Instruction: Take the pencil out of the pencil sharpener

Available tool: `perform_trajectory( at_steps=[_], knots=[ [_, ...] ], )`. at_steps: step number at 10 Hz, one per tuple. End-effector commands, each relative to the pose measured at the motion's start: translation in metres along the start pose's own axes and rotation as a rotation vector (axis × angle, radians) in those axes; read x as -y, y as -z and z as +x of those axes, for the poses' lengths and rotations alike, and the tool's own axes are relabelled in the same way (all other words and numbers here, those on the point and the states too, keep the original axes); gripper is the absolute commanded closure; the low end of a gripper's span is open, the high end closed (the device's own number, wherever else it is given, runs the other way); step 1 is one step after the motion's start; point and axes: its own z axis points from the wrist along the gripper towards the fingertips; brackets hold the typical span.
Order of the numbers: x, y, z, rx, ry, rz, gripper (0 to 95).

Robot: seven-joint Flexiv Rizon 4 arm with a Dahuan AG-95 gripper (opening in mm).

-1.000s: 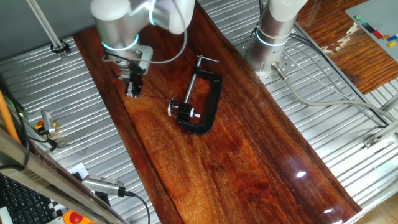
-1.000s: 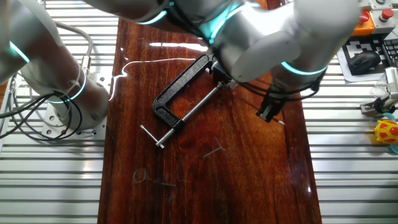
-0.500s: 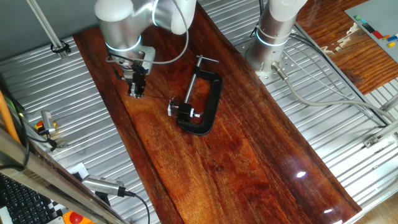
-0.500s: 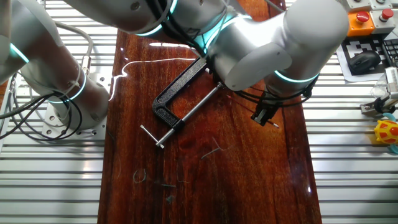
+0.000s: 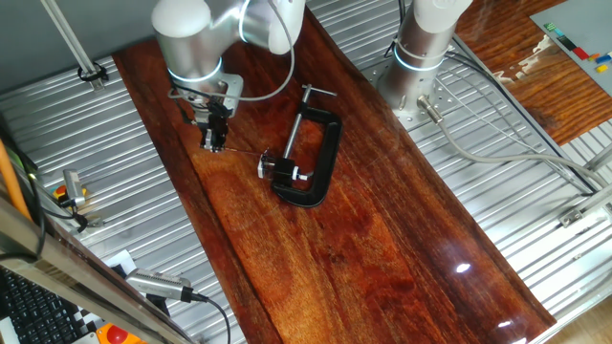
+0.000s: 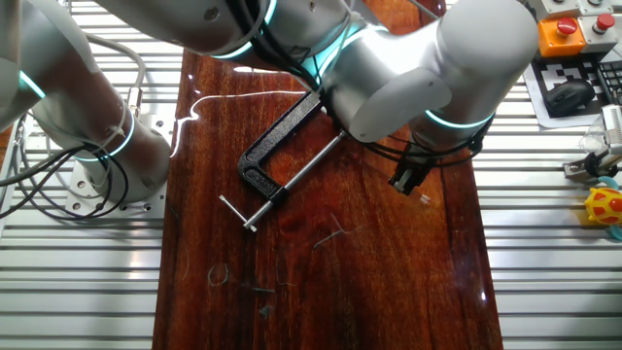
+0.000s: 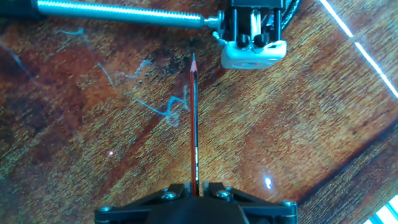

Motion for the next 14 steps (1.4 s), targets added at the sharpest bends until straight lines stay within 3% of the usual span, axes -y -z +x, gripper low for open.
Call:
perform_trajectory(
  at_steps=[1, 2, 3, 4, 5, 6, 7, 8, 9, 10, 11, 12, 13, 14],
  knots=[
    [0.000, 0.004, -0.001, 0.004, -0.010, 0.001, 57.0],
    [-0.001, 0.008, -0.001, 0.004, -0.020, 0.002, 76.0],
    [-0.002, 0.030, -0.004, 0.006, -0.097, 0.011, 76.0],
    [-0.002, 0.042, -0.007, -0.001, -0.155, 0.015, 76.0],
    [-0.002, 0.052, -0.010, -0.014, -0.223, 0.018, 76.0],
    [-0.001, 0.066, -0.016, -0.043, -0.355, 0.032, 76.0],
    [-0.001, 0.072, -0.018, -0.073, -0.554, 0.057, 95.0],
    [-0.001, 0.072, -0.018, -0.102, -0.857, 0.092, 95.0],
    [-0.001, 0.072, -0.018, -0.111, -0.984, 0.104, 95.0],
    [-0.001, 0.072, -0.018, -0.127, -1.277, 0.128, 95.0],
    [-0.001, 0.072, -0.018, -0.177, -1.516, 0.137, 95.0],
    [-0.001, 0.072, -0.018, -0.183, -1.652, 0.151, 95.0],
    [-0.001, 0.072, -0.018, -0.181, -1.682, 0.156, 95.0],
    [-0.001, 0.072, -0.018, -0.176, -1.773, 0.162, 95.0]
  ],
)
